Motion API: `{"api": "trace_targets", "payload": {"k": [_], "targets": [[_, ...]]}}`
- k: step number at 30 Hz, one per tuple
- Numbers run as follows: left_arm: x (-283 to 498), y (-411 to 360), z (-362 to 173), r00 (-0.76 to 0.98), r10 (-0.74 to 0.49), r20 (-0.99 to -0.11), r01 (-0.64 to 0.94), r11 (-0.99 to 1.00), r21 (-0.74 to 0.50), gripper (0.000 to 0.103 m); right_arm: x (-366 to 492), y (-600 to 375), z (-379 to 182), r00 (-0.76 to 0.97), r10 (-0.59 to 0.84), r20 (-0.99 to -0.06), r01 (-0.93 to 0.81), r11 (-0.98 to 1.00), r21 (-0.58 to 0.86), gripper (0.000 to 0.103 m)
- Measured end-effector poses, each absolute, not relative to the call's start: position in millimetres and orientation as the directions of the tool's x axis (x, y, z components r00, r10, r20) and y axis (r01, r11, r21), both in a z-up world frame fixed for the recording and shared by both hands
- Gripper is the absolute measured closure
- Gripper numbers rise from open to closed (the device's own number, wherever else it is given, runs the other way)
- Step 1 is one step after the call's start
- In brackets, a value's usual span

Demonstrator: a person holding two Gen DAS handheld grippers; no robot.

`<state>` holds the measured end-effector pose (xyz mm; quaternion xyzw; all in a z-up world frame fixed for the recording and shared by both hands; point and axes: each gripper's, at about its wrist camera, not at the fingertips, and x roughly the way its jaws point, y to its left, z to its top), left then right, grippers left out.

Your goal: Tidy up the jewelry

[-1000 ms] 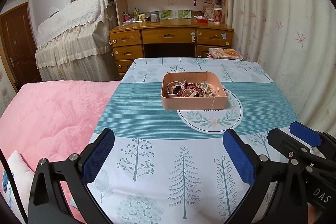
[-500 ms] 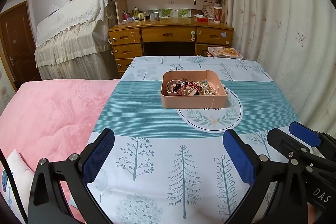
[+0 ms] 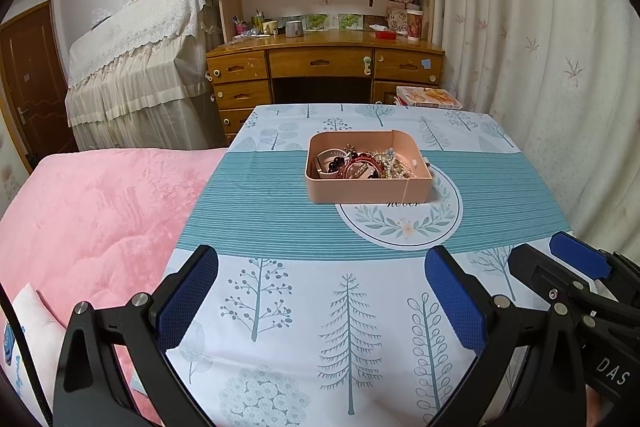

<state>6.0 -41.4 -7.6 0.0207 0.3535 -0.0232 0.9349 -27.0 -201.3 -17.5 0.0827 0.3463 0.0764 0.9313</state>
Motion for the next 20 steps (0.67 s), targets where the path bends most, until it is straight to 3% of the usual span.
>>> {"api": "trace_targets", "payload": {"k": [20], "targets": [[6.7,-42.4,-16.2,0.726,-0.040,-0.686,0.061,0.998,0.006,0.001,-29.8,-198.9,-18.6,0.743,0.203,-0.638,-0.082,0.973,0.214,0.038]]}}
